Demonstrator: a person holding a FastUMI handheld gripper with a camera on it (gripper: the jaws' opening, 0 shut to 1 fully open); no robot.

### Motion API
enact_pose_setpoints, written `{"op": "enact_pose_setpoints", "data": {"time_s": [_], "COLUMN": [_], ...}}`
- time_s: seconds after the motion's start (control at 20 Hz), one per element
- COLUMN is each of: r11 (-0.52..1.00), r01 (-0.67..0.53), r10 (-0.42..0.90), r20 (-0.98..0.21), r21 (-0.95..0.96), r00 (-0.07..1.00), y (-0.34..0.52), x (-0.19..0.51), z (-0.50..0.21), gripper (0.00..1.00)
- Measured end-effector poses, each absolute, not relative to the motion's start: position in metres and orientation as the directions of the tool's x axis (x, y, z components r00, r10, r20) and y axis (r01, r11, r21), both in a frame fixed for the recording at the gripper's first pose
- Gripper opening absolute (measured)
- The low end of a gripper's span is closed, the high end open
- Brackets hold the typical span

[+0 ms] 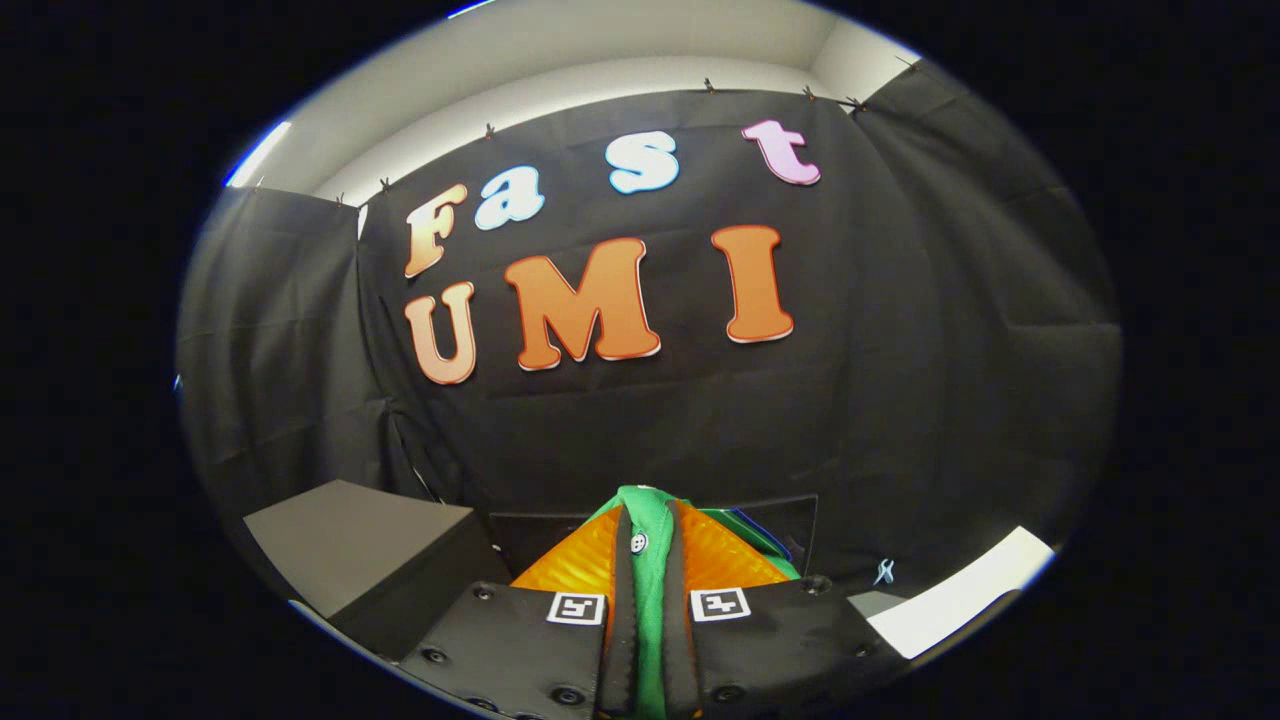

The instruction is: Put the clothes into the washing machine and then close the washing machine lid.

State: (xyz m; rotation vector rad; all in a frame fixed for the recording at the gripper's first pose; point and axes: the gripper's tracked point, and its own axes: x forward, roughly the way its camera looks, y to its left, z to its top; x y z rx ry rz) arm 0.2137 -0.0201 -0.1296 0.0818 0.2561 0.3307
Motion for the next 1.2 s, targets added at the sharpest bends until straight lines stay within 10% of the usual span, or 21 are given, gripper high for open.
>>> {"op": "enact_pose_setpoints", "data": {"time_s": [1.2], "r11": [0.926], "r01": [-0.344], "r10": [0.33], "r20": [-0.774], "r21": [0.154], "r00": [0.54], "y": [0.02], "x": [0.23], "z": [-0.44], "gripper": [0.18]}}
